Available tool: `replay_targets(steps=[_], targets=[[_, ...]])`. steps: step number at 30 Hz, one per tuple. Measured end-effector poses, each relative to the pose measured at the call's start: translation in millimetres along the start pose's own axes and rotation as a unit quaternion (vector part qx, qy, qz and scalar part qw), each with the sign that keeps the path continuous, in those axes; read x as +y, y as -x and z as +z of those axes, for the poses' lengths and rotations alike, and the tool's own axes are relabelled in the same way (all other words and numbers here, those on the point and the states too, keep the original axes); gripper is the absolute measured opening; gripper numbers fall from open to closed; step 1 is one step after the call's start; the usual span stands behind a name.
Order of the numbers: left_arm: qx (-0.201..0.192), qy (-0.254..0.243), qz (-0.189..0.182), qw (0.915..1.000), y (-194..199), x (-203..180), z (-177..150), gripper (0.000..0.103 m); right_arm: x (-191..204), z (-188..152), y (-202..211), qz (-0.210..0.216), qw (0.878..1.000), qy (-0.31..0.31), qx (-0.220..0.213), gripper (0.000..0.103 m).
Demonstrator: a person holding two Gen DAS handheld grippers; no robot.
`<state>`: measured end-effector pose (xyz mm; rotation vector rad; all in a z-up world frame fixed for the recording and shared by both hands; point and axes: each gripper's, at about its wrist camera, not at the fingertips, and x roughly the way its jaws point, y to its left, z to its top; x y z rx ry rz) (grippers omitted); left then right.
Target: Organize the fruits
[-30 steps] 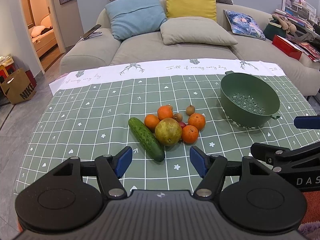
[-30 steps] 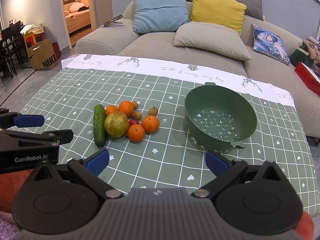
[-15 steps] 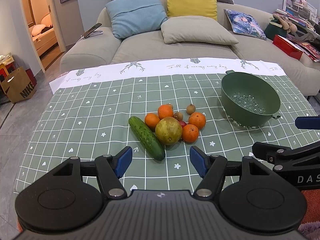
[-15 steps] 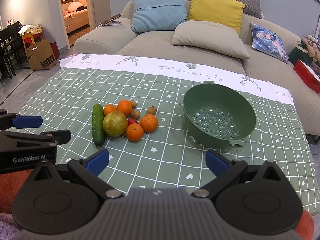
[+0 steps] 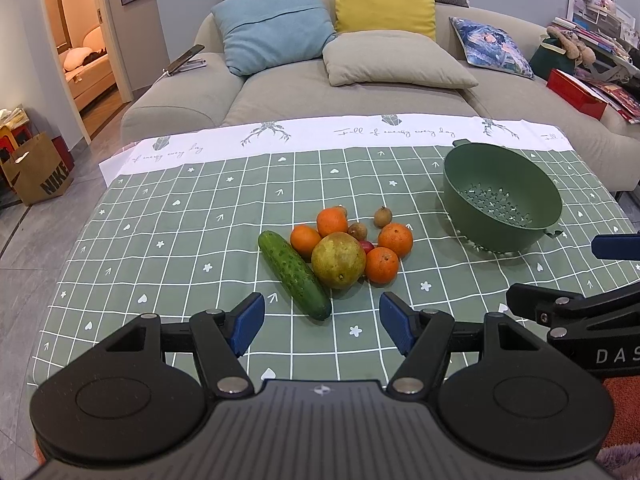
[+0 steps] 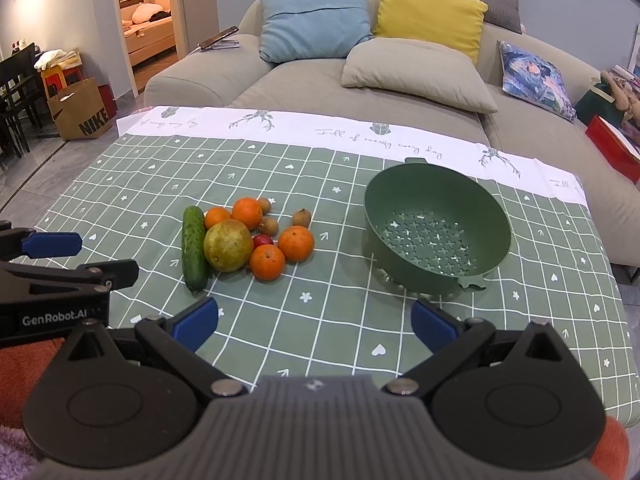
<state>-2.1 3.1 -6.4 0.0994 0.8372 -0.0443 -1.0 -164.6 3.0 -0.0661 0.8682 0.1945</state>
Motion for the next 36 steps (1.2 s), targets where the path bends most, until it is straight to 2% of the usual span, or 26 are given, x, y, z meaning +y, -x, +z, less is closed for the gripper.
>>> replay_targets(steps=[11,16,19,23,25,26,27,30,32,36], targets=[[0.003,0.002,-0.001,1.0,-1,1,0,0.078,-1,0,-2,0.001,1.0,-0.002,0.003,0.098],[0.011,0.01,-0.019,0.9997,-7,4,1,0.077,-3,0,-7,0.007,1.0,-0.003,0.002,0.098],[0.013,0.014,-0.027,0.9994,-12,7,3,0.074,-3,0,-10,0.015,1.0,0.003,-0.01,0.098],[0.026,0.026,-0.047,0.9982,-23,13,6,0.062,-3,0,-16,0.034,0.998,0.02,-0.041,0.098],[0.031,0.031,-0.056,0.9975,-29,17,8,0.058,0,1,-21,0.04,0.997,0.033,-0.053,0.097],[0.033,0.036,-0.058,0.9971,-33,19,9,0.054,1,2,-25,0.042,0.997,0.04,-0.055,0.096],[0.036,0.04,-0.057,0.9969,-37,22,10,0.05,3,4,-29,0.047,0.996,0.047,-0.057,0.089],[0.039,0.055,-0.06,0.9959,-48,29,13,0.047,6,10,-44,0.066,0.995,0.054,-0.047,0.082],[0.047,0.063,-0.057,0.9953,-57,34,16,0.041,9,14,-55,0.075,0.995,0.052,-0.042,0.068],[0.066,0.09,-0.057,0.9921,-76,45,19,0.035,16,21,-78,0.102,0.993,0.05,-0.032,0.062]])
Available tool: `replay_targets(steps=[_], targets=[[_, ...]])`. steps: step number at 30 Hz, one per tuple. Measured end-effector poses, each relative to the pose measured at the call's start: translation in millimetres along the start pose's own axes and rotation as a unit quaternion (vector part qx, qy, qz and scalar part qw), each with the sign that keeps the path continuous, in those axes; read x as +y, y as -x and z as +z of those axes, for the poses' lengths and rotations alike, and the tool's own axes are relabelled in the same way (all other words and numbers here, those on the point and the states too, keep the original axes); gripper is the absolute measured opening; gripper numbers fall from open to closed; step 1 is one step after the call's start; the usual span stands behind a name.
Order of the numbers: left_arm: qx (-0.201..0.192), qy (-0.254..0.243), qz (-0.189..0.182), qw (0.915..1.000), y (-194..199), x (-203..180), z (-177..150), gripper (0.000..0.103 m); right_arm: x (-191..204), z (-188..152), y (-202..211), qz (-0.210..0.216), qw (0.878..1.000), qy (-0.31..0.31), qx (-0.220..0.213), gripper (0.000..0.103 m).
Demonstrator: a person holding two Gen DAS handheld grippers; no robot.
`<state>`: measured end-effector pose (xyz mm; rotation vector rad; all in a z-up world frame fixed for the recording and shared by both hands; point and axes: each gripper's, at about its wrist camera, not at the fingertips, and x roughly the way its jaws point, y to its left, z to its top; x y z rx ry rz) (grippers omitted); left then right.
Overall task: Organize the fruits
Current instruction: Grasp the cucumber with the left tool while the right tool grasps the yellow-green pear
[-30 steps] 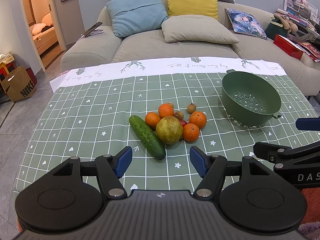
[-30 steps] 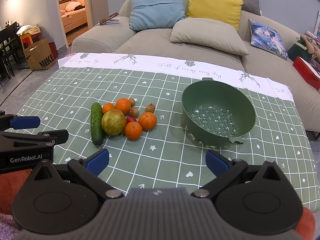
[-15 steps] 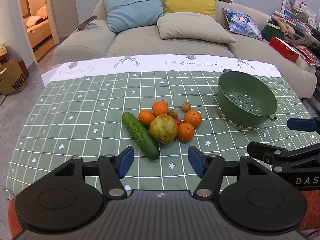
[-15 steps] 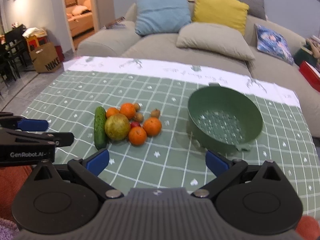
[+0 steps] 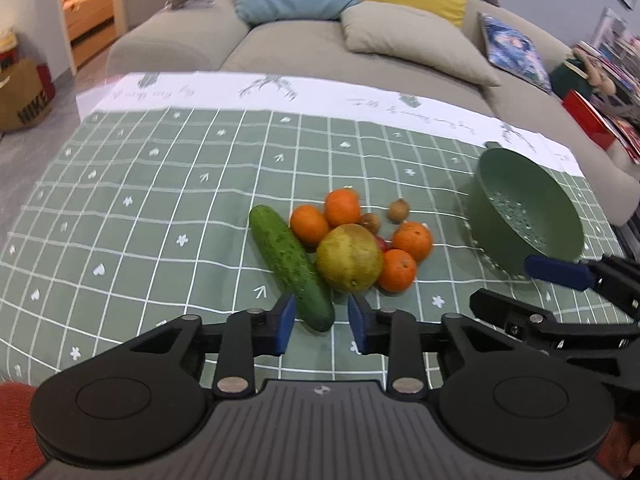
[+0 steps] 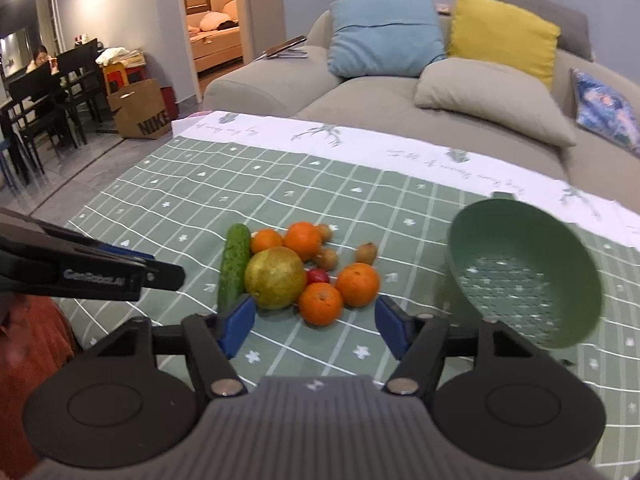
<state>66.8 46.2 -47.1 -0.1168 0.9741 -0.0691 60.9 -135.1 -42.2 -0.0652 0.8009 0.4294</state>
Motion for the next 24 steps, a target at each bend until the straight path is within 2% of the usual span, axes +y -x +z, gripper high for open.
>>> replay_targets(steps=[3,5,11,16,19,24], targets=[[0.003,0.002,0.012,0.9999,-13,5,4,0.033,5,5,-19,0.016,1.0,0.003,0.005,0.057],[0.01,0.005,0.005,0.9999,-21,10,6,0.033,8,7,-33,0.027,1.0,0.005,0.012,0.054],[0.057,0.072,-0.014,0.9957,-46,31,17,0.031,18,17,-71,0.046,0.999,0.004,0.026,0.053],[0.061,0.094,-0.02,0.9935,-59,43,27,0.031,21,24,-100,0.052,0.998,0.006,0.043,0.053],[0.058,0.102,-0.01,0.993,-67,49,32,0.031,21,28,-114,0.053,0.997,0.005,0.052,0.053],[0.068,0.132,-0.02,0.9887,-81,60,36,0.032,21,30,-138,0.061,0.995,-0.007,0.078,0.056]])
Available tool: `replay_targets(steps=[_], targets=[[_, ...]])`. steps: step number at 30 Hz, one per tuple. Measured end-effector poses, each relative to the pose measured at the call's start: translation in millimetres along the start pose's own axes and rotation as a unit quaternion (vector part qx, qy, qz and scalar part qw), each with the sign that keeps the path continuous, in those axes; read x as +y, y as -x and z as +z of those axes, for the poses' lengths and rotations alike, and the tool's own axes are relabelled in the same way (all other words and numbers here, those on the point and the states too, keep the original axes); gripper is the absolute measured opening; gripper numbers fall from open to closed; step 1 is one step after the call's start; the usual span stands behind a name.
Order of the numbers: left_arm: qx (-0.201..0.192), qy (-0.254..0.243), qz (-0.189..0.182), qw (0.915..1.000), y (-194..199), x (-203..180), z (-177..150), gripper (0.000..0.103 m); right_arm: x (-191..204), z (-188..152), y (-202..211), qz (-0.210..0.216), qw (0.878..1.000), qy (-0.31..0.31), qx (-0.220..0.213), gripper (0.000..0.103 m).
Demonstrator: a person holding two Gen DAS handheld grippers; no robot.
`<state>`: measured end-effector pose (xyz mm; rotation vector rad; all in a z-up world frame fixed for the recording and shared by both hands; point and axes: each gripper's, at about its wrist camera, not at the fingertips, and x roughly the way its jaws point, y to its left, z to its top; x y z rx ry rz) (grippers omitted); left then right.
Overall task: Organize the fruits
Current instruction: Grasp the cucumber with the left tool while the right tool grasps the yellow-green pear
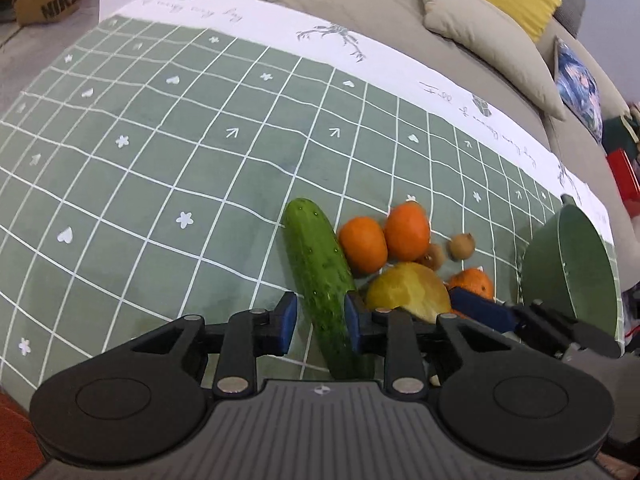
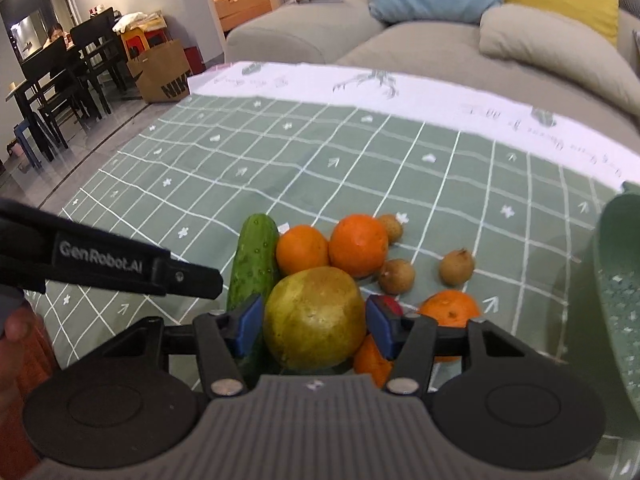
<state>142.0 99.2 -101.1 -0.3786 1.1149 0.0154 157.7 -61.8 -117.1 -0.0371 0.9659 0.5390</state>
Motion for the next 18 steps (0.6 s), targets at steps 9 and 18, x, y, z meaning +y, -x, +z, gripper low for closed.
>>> replay_targets(steps=[9,18], targets=[[0.029,0.02,-0.011,0.9993,-24,7,11,0.042,1,-1,-18,-0.001,1.0,0.005,0.011,0.061],[0.052,0.021,-0.006,0.9984,-39,1,17,0.05,-1,-1,0,0.003,1.0,0.027,0.003,0.06]])
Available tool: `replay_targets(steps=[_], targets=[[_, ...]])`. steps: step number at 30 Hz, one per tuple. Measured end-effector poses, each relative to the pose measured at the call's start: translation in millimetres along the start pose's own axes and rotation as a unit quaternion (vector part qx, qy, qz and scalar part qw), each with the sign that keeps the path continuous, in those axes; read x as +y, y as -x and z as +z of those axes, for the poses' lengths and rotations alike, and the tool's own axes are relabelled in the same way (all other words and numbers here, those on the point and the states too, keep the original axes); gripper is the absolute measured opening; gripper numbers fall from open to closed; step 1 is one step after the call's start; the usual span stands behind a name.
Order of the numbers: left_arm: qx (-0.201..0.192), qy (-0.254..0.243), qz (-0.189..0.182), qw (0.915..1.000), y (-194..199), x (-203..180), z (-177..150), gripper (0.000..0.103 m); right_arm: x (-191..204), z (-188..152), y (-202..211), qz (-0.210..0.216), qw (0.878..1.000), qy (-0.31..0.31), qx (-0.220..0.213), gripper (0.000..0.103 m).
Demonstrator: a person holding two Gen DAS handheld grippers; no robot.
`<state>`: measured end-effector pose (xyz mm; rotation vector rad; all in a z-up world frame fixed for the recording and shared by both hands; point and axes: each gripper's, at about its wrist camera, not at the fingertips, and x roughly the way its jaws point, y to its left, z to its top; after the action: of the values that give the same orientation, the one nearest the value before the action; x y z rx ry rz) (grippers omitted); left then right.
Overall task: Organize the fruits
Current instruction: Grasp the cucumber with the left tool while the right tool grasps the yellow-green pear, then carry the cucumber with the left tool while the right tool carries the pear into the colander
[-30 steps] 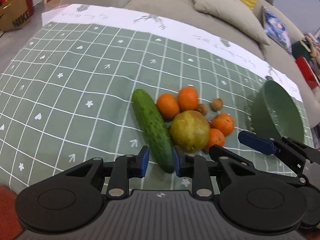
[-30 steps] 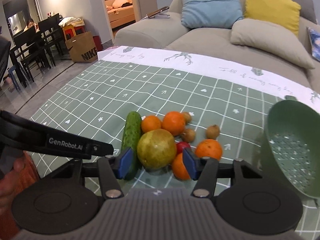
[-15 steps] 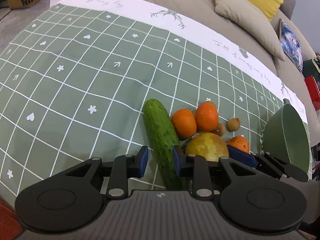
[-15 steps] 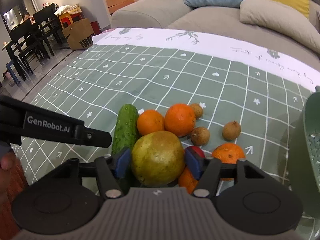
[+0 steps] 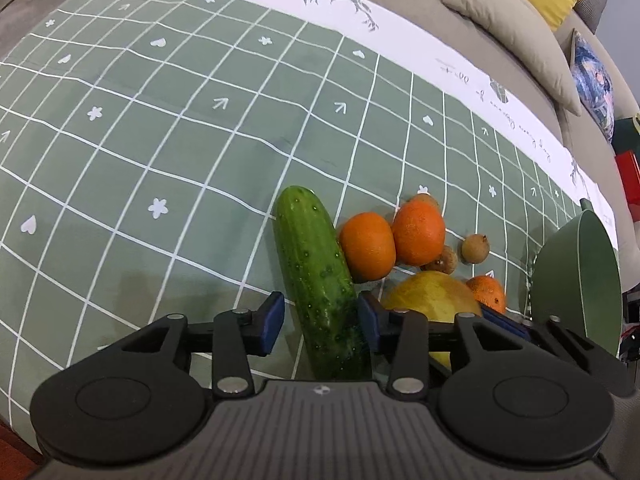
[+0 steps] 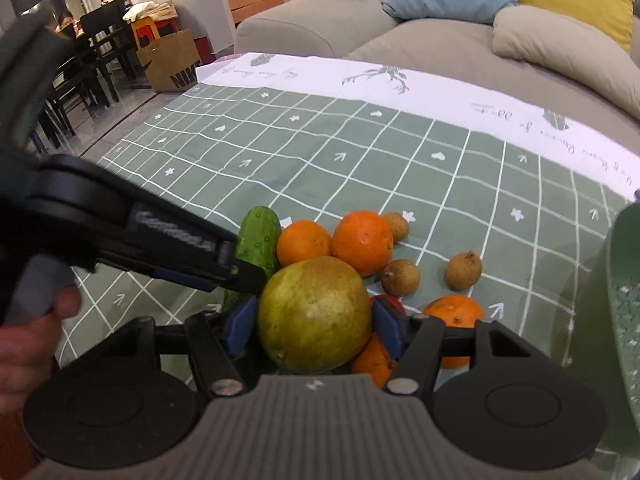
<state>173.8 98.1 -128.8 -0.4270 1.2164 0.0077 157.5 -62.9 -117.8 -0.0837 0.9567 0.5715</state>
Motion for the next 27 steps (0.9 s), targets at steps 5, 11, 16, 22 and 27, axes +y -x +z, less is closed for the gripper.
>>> replay_targets(steps=[5,11,16,22,27], targets=[[0.011,-0.009,0.011,0.9998,-12,-6,3,0.048,-3,-1,11,-0.001,1.0,0.0,0.002,0.06],[0.008,0.0,0.007,0.9999,-10,-3,-1,0.042,-3,-3,23,-0.003,1.0,0.005,-0.003,0.06],[0.002,0.0,0.01,0.9999,8,-1,-14,0.042,-5,-4,38,-0.003,1.0,0.004,-0.014,0.06],[-0.004,0.0,-0.003,1.0,37,-9,-28,0.041,-11,-10,55,-0.001,1.0,0.001,-0.024,0.06],[-0.001,-0.001,-0.025,0.9997,55,-24,-36,0.041,-17,-14,69,0.0,1.0,0.007,-0.029,0.06]])
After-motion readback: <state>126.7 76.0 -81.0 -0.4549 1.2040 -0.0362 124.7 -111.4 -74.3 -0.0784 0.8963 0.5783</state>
